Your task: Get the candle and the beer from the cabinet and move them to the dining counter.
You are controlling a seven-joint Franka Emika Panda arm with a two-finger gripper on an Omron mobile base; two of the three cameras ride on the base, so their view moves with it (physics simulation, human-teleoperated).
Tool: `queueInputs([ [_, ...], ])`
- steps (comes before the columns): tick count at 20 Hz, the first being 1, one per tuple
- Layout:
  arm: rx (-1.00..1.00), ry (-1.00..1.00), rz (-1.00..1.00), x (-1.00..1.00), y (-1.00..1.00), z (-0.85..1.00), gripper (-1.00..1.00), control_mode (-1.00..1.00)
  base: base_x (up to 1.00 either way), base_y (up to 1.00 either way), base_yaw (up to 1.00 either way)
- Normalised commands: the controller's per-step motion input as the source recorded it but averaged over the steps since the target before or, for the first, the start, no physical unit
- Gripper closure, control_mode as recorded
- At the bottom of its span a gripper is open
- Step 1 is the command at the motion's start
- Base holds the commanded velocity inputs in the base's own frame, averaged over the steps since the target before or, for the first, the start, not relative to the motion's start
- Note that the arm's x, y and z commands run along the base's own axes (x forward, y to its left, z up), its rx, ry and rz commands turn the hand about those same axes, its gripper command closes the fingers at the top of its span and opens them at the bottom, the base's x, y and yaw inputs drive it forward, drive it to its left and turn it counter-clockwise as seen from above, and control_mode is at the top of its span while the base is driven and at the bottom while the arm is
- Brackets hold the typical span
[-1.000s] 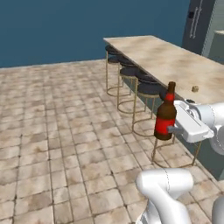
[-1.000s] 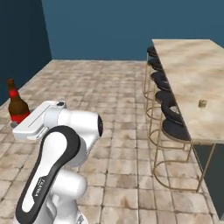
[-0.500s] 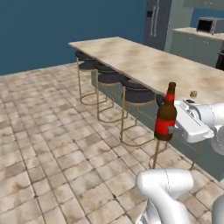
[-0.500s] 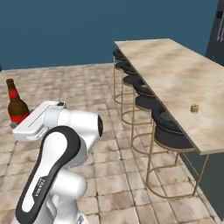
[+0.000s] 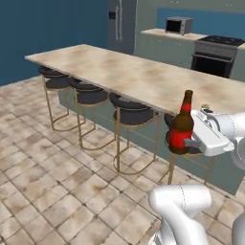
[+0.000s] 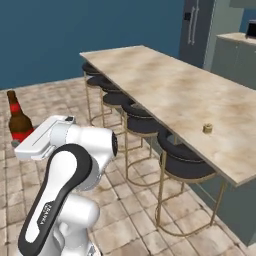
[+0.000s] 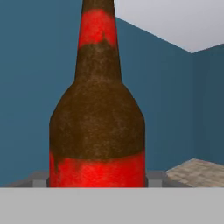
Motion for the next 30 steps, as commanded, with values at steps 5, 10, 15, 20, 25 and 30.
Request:
queueInputs([
  [5, 0.0, 0.0, 0.0, 0.0, 0.0, 0.0, 1.0, 1.0, 0.61, 0.71, -0.49],
  [10, 0.0, 0.0, 0.0, 0.0, 0.0, 0.0, 1.0, 1.0, 0.59, 0.72, -0.49],
  [15, 0.0, 0.0, 0.0, 0.0, 0.0, 0.0, 1.0, 1.0, 0.57, 0.72, -0.49],
  [20, 0.0, 0.0, 0.0, 0.0, 0.0, 0.0, 1.0, 1.0, 0.59, 0.68, -0.49],
  [25, 0.0, 0.0, 0.0, 0.0, 0.0, 0.0, 1.0, 1.0, 0.66, 0.61, -0.49],
  [30, 0.0, 0.0, 0.0, 0.0, 0.0, 0.0, 1.0, 1.0, 0.68, 0.58, -0.48],
])
